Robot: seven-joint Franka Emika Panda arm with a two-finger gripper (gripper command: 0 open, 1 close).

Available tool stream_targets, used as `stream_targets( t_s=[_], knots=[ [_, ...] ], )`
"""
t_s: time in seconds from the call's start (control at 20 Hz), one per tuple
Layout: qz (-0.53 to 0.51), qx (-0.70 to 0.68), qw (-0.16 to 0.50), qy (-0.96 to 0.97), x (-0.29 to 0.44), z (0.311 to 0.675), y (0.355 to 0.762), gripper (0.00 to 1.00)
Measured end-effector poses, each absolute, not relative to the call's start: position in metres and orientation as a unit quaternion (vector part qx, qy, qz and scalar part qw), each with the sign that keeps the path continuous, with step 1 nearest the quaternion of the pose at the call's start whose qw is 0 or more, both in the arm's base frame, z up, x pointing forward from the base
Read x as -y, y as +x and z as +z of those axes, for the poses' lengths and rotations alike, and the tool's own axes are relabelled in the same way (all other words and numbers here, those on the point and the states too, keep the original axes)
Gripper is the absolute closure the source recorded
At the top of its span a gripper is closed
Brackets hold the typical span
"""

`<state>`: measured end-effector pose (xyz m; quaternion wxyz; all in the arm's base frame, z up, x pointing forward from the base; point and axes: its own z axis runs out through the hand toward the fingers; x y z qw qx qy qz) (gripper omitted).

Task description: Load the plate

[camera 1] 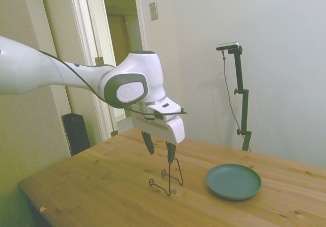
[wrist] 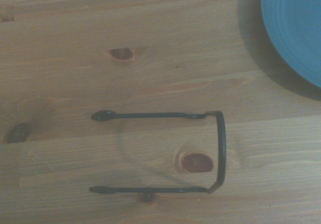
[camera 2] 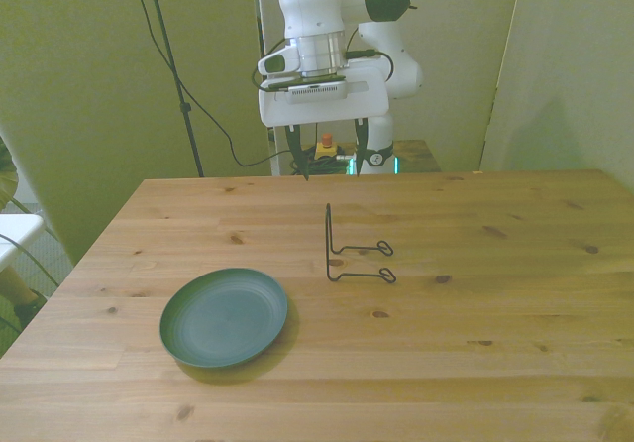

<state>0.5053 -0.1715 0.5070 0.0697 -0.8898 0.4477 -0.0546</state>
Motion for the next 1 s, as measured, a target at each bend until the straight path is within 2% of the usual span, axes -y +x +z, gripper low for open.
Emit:
stream_targets(
  t_s=[0.25, 0.45, 1.0],
  knots=[
    [-0.054, -0.472, 0.089, -0.875, 0.231, 0.526, 0.528, 0.0],
    [-0.053, -0.491, 0.092, -0.865, 0.272, 0.527, 0.559, 0.0],
    [-0.03, -0.535, 0.09, -0.839, 0.377, 0.484, 0.62, 0.0]
  ],
)
